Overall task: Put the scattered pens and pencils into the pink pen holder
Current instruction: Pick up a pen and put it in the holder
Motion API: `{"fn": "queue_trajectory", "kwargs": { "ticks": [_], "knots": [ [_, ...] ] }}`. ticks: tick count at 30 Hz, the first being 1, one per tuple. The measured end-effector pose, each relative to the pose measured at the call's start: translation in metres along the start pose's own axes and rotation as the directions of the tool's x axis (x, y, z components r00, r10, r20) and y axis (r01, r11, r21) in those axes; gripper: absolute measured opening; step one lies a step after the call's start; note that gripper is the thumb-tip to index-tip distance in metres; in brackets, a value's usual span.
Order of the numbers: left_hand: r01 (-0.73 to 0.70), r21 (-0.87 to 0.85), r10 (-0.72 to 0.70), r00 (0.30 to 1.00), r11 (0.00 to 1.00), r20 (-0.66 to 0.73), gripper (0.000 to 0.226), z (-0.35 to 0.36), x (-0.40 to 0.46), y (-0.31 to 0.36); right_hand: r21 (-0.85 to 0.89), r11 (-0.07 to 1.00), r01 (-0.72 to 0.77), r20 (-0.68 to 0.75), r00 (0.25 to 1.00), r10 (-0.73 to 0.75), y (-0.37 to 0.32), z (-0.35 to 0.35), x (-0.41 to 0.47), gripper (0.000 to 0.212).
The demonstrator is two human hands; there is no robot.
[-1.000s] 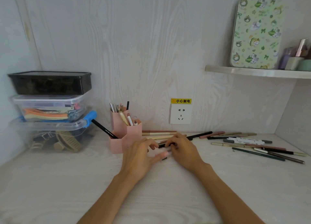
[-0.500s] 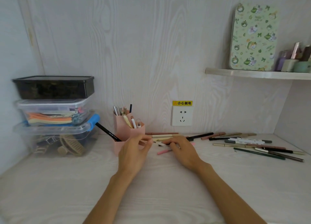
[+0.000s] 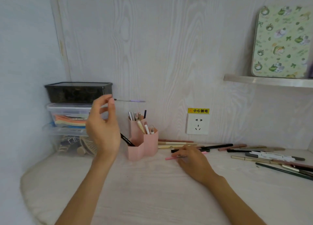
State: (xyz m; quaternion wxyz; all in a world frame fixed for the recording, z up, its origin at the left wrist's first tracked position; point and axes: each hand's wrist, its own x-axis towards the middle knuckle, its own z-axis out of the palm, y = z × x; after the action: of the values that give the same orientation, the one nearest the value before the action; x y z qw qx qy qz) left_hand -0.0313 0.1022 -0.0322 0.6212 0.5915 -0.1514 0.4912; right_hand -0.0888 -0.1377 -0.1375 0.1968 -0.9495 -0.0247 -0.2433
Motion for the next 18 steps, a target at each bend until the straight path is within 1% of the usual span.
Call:
{"fn": "queue_trajectory", "kwargs": {
  "ticks": [2,3,5,6,7,8,10,12,13,14,15,17,18],
  "knots": [
    [-0.108,0.161,0.103,0.994,0.981,0.042,0.024,0.002,0.021,0.006,-0.014,1.000,0.012,0.003,1.000,-0.012,-0.002,0.001,-0.001,0.021],
    [-0.167,0.251,0.151,0.985,0.954,0.084,0.025,0.004,0.028,0.007,-0.017,1.000,0.017,0.009,1.000,-0.017,-0.001,0.002,-0.001,0.022],
    [-0.292,0.387,0.226,0.952,0.875,0.206,0.023,0.011,0.035,0.005,-0.029,0.999,0.024,0.021,1.000,-0.023,-0.001,0.001,-0.001,0.024],
    [-0.344,0.425,0.237,0.929,0.837,0.283,0.022,0.015,0.035,0.002,-0.038,0.999,0.029,0.021,0.999,-0.028,-0.001,0.001,-0.001,0.025],
    [-0.379,0.456,0.219,0.905,0.805,0.365,0.022,0.019,0.032,-0.001,-0.050,0.998,0.033,0.024,0.999,-0.032,-0.002,0.000,-0.001,0.026],
    [-0.396,0.481,0.172,0.879,0.782,0.444,0.022,0.023,0.029,-0.007,-0.061,0.997,0.037,0.028,0.999,-0.036,-0.002,0.000,-0.002,0.027],
    [-0.395,0.536,0.017,0.816,0.746,0.577,0.023,0.029,0.018,-0.019,-0.079,0.996,0.048,0.034,0.998,-0.046,-0.003,0.000,-0.002,0.028],
    [-0.446,0.606,-0.120,0.733,0.659,0.670,0.032,0.033,0.006,-0.031,-0.089,0.995,0.051,0.029,0.998,-0.049,-0.004,0.000,-0.002,0.029],
    [-0.475,0.621,-0.139,0.714,0.624,0.686,0.039,0.033,0.001,-0.035,-0.096,0.994,0.049,0.025,0.999,-0.047,-0.003,0.000,-0.002,0.028],
    [-0.484,0.616,-0.121,0.718,0.621,0.686,0.044,0.030,-0.005,-0.039,-0.105,0.993,0.049,0.022,0.999,-0.047,-0.003,-0.001,-0.001,0.026],
    [-0.474,0.597,-0.075,0.740,0.647,0.668,0.049,0.027,-0.010,-0.041,-0.117,0.992,0.050,0.020,0.999,-0.048,-0.003,-0.002,-0.001,0.025],
    [-0.412,0.533,0.043,0.819,0.739,0.573,0.054,0.018,-0.024,-0.042,-0.135,0.989,0.065,-0.006,0.998,-0.066,-0.007,-0.006,-0.001,0.021],
    [-0.358,0.500,0.076,0.864,0.788,0.499,0.053,0.012,-0.032,-0.044,-0.140,0.987,0.081,-0.049,0.995,-0.089,-0.008,-0.009,-0.001,0.018]
  ]
}}
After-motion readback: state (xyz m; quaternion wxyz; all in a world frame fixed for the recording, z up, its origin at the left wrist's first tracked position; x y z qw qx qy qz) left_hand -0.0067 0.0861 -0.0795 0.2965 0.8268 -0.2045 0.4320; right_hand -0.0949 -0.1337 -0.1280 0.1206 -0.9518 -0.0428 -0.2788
